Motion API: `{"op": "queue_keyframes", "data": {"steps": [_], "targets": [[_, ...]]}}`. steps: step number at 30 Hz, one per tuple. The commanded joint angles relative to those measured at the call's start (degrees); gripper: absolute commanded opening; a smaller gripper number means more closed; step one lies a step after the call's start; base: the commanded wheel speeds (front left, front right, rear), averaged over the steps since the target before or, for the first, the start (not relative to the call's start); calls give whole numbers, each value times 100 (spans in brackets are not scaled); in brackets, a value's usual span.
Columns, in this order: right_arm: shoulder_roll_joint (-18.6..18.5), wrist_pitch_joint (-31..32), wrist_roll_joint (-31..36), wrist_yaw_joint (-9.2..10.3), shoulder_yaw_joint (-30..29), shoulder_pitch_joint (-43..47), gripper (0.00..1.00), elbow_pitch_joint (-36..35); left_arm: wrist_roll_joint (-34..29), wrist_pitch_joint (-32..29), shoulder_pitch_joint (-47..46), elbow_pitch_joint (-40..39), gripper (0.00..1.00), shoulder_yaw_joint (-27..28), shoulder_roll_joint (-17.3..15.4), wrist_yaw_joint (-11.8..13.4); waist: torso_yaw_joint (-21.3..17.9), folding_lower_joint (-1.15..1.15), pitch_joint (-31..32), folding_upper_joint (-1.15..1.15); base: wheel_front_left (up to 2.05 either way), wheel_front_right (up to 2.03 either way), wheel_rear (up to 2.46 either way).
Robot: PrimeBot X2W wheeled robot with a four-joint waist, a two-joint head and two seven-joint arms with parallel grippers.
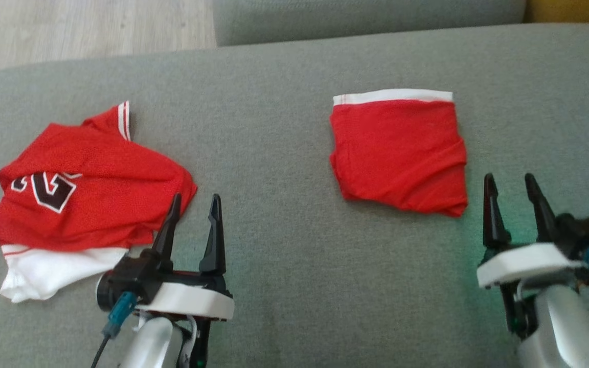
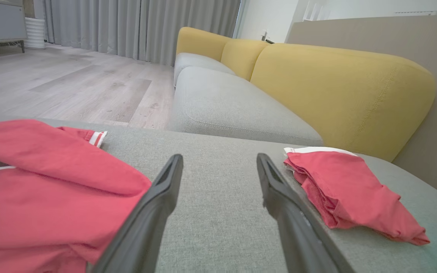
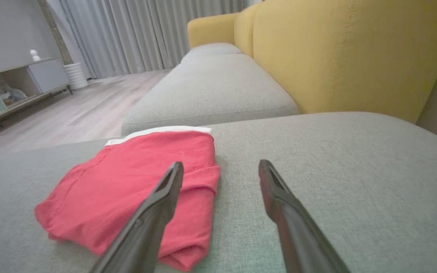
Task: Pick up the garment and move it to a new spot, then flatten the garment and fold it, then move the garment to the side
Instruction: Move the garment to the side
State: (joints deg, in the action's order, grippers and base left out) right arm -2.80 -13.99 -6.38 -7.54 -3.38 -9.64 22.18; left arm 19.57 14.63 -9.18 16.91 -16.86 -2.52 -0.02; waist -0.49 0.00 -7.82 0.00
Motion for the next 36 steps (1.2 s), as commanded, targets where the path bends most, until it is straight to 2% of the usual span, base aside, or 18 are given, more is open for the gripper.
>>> {"op": "queue_keyframes", "data": {"steps": [1, 7, 12, 19, 20, 21, 31, 35, 36], "targets": [[-9, 80, 21, 5, 94, -388, 100, -77, -50, 37, -287, -146, 100, 121, -36, -1, 90, 0, -162, 0, 0, 0, 0], [-9, 628, -66, 5, -82, -1229, 100, 634, -66, 37, -528, -127, 100, 6, -36, -20, 319, 0, -606, 0, 0, 0, 0], [-8, 1067, -682, 5, -208, -1888, 100, 1564, -6, 37, -676, -92, 100, -134, -36, -1, 527, 0, -814, 0, 0, 0, 0], [-107, 1486, -618, 5, -104, -2374, 99, 2627, 1, 37, -746, -38, 100, -175, -36, 37, 682, 0, -861, 0, 0, 0, 0], [-134, 1522, -604, 5, -52, -2416, 53, 2725, -2, 37, -743, -32, 100, -173, -36, 36, 688, 0, -854, 0, 0, 0, 0], [-171, 1501, -573, 5, 2, -2453, 0, 2792, -4, 37, -740, -25, 100, -171, -36, 34, 691, 0, -844, 0, 0, 0, 0], [-676, 1070, 58, 5, 783, -2693, 0, 2970, 6, 37, -574, 39, 100, -71, -36, 61, 443, 0, -456, 0, 0, 0, 0], [-1133, 1144, 170, 5, 1155, -2753, 0, 2777, 7, 37, -502, -3, 100, -24, -36, 58, 317, 0, -376, 0, 0, 0, 0], [-1460, 1249, 161, 5, 1384, -2750, 0, 2653, 5, 37, -496, -35, 100, 4, -36, 59, 276, 0, -403, 0, 0, 0, 0]]}}
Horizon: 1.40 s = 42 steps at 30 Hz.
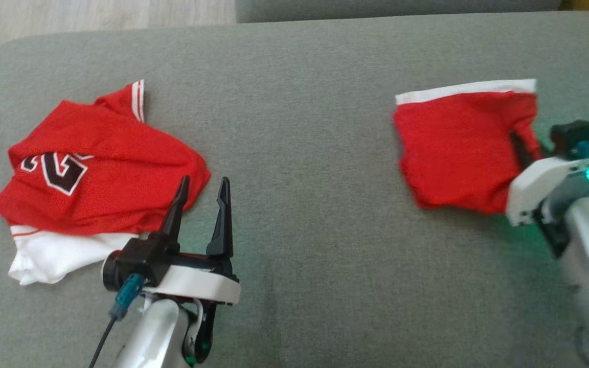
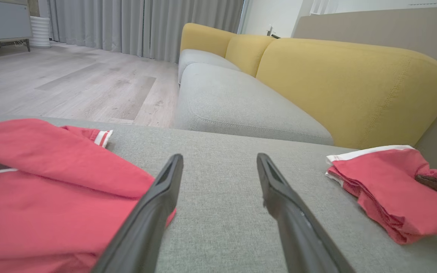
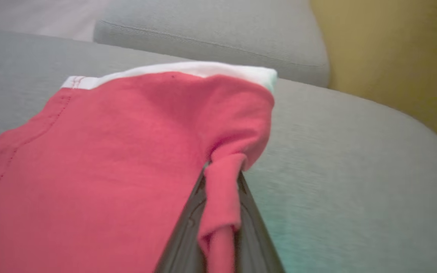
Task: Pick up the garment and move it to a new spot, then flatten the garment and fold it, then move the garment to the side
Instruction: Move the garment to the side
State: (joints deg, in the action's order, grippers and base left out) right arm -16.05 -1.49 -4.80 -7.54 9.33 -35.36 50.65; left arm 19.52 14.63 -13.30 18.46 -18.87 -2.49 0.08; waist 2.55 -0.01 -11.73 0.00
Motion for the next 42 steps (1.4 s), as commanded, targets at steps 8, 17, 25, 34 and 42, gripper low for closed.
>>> {"op": "queue_keyframes", "data": {"steps": [8, 17, 25, 34, 42], "targets": [[-1755, 190, -225, 5, 336, -97, 0, -295, -51, 37, -242, -231, 100, 308, -39, -16, -18, 1, -359, 0, 0, 0, 0], [-2513, -108, 70, 5, -181, -171, 0, 203, -161, 37, -488, -261, 100, 415, -39, -96, 120, 1, -715, 0, 0, 0, 0], [-2387, -296, 370, 5, -602, -342, 0, 459, -135, 37, -532, -282, 100, 414, -39, -97, 165, 1, -819, 0, 0, 0, 0], [-2087, -459, 647, 5, -1010, -453, 100, 437, -146, 37, -506, -225, 100, 466, -39, -91, 109, 1, -562, 0, 0, 0, 0], [-1361, -752, 701, 5, -1055, -514, 100, -371, -130, 37, -288, -230, 100, 563, -39, -67, -18, 1, -20, 0, 0, 0, 0]]}}
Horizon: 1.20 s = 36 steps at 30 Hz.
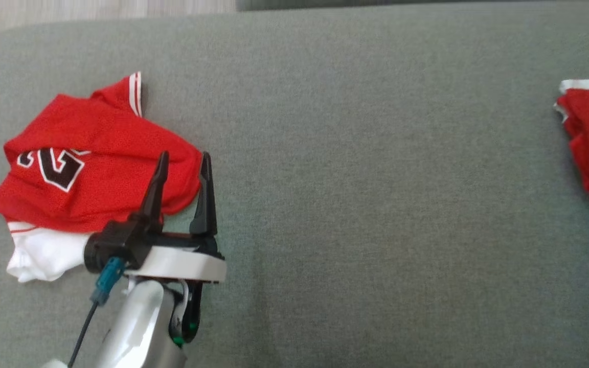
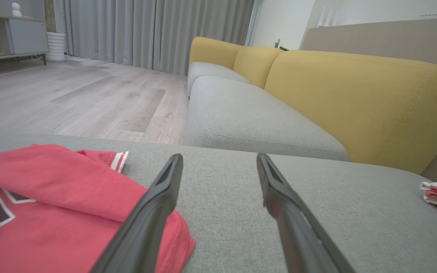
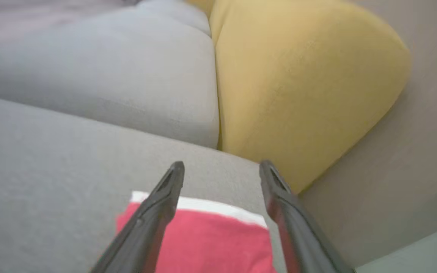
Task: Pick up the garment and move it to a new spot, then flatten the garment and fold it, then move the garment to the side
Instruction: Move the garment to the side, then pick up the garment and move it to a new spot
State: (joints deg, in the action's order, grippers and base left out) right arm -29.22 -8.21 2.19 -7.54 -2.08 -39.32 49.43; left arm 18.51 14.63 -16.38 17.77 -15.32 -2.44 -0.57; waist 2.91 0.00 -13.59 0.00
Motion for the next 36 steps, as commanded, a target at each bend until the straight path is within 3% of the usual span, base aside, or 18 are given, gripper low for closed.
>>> {"op": "queue_keyframes", "data": {"steps": [1, 10, 11, 18, 28, 36], "targets": [[92, -96, -37, 5, 97, -115, 100, -413, -32, 37, 52, -170, 100, 224, -43, 1, -64, 0, 233, 0, 0, 0, 0], [1433, -262, -707, 5, 251, 387, 100, -2043, -60, 37, 406, -276, 100, 405, -43, 14, -143, 0, 680, 0, 0, 0, 0], [1433, -262, -707, 5, 251, 387, 100, -2043, -60, 37, 406, -276, 100, 405, -43, 14, -143, 0, 680, 0, 0, 0, 0], [2465, -317, -947, 5, 7, 1376, 100, -3049, -107, 37, 577, -334, 100, 512, -43, -33, -147, 0, 831, 0, 0, 0, 0], [2632, -636, -1289, 5, 43, 3251, 100, -3451, 7, 37, 895, -212, 100, 376, -43, -51, -80, 0, 1059, 0, 0, 0, 0], [2633, -676, -1159, 5, 78, 3720, 100, -3673, 9, 37, 1022, -152, 100, 426, -43, -30, -87, 0, 1155, 0, 0, 0, 0]]}}
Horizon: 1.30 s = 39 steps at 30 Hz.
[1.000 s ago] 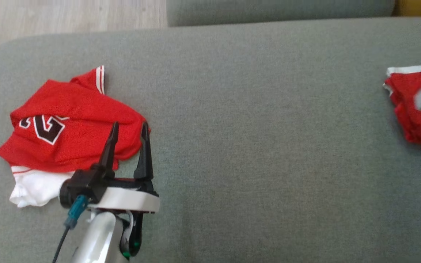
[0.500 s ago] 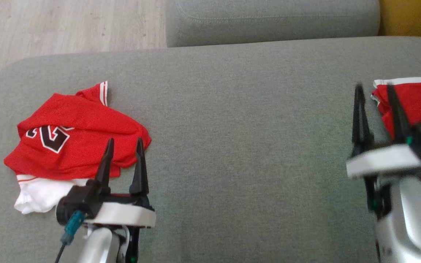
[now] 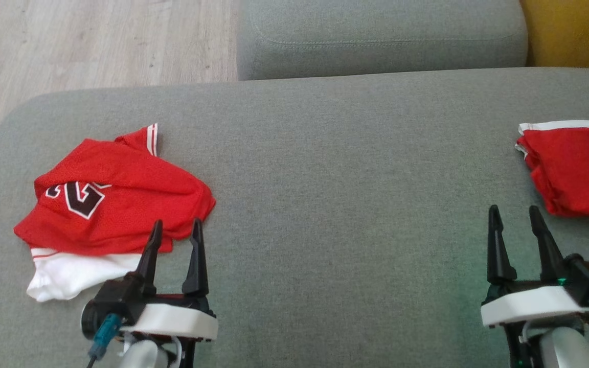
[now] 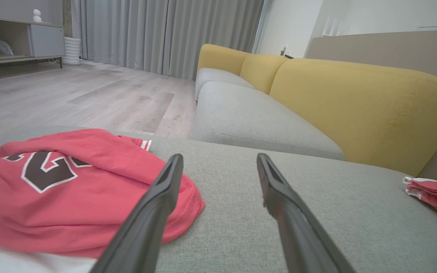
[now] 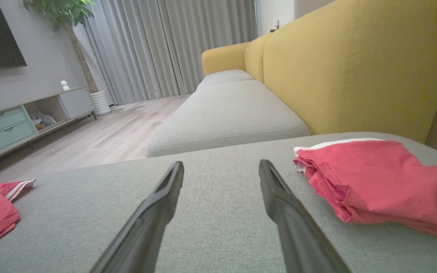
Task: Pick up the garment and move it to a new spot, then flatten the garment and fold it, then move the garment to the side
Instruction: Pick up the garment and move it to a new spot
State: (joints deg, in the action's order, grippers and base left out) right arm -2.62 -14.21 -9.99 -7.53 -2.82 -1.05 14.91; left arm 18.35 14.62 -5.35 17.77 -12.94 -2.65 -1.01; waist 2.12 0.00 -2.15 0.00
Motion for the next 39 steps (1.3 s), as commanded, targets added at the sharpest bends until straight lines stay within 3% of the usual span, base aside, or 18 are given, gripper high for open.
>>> {"op": "queue_keyframes", "data": {"steps": [1, 22, 29, 39], "targets": [[-27, -77, 74, 4, 172, -93, 100, -254, 34, 38, -68, -153, 100, 215, -22, 34, -15, 0, 18, 0, 0, 0, 0], [-26, -78, 40, 4, 289, 1, 100, -429, 4, 38, -48, -220, 100, 287, -22, 22, 99, 0, 38, 0, 0, 0, 0], [-26, -78, 69, 4, 686, 35, 100, -476, 43, 38, -4, -282, 100, 480, -22, 75, 404, 0, 96, 0, 0, 0, 0], [-26, -79, -211, 4, 1030, 161, 100, -378, -15, 38, 74, -286, 100, 521, -22, 31, 1149, 0, 206, 0, 0, 0, 0]]}}
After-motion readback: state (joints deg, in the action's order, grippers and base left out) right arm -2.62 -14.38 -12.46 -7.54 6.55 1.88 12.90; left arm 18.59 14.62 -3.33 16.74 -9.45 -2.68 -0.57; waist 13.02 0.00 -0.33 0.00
